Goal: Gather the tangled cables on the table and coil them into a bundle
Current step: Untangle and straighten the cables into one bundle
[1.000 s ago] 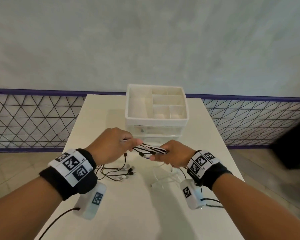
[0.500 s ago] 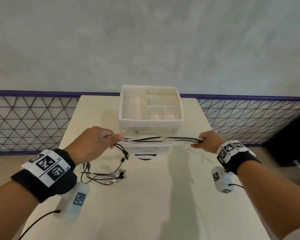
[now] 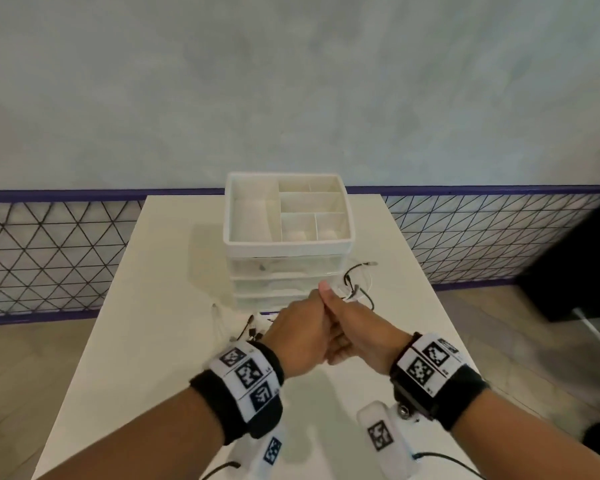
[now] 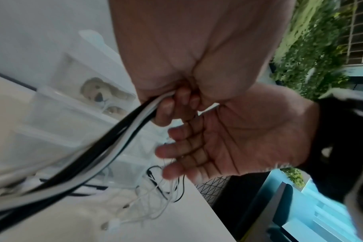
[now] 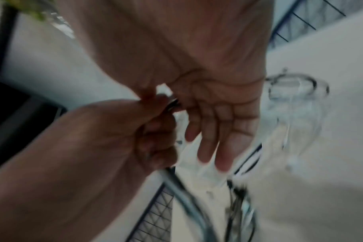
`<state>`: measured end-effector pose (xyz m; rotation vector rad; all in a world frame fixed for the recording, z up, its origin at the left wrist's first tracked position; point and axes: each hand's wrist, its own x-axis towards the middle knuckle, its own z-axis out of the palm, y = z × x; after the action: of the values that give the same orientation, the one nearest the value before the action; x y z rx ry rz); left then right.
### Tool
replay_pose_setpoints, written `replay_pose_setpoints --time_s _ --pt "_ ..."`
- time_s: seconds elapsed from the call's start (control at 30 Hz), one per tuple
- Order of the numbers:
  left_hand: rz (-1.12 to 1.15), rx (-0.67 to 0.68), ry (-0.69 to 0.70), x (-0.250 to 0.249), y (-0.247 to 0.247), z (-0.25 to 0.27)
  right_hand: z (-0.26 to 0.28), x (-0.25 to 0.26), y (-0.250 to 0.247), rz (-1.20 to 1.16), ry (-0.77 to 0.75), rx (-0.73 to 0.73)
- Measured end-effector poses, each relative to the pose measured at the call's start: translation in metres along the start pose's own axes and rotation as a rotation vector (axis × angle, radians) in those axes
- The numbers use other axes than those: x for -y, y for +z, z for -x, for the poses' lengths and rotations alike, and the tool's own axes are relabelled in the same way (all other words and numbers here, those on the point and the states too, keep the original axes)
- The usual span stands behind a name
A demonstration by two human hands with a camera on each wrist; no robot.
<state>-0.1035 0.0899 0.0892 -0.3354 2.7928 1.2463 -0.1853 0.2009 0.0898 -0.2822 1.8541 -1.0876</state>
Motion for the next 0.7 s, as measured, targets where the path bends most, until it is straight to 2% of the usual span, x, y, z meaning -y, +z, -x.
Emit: replay_pose_setpoints --time_s 0.1,0.23,0.33,0.4,0.5,0.57,0.7 --pt "-0.074 0.031 -0.001 0.0 0.019 -0.006 -0.004 -0.002 0.001 -0.311 0.036 -0.117" --pt "-0.057 0.081 0.005 0.005 0.024 -0.011 -0.008 -0.006 -0.001 -0.403 0.06 -0.23" --pt "-0.071 0.14 0.024 0.021 0.019 -0.011 -0.017 0.002 -0.014 -0.581 0.095 -0.333" --pt "-0.092 0.173 -0.032 0.039 0.014 -0.004 -0.031 0.009 -0.032 -0.734 0.102 -0.405" --pt "-0.072 0.165 -0.107 0.066 0.003 0.009 -0.049 0.023 -0.063 -0.95 0.031 -0.522" --pt "-0.04 0.124 -0.125 0.078 -0.008 0.016 -0.055 0.036 -0.079 -0.978 -0.014 -0.536" --pt "0.021 0.067 -0.16 0.093 -0.036 0.027 -0.054 0.069 -0.098 -0.844 -0.17 -0.488"
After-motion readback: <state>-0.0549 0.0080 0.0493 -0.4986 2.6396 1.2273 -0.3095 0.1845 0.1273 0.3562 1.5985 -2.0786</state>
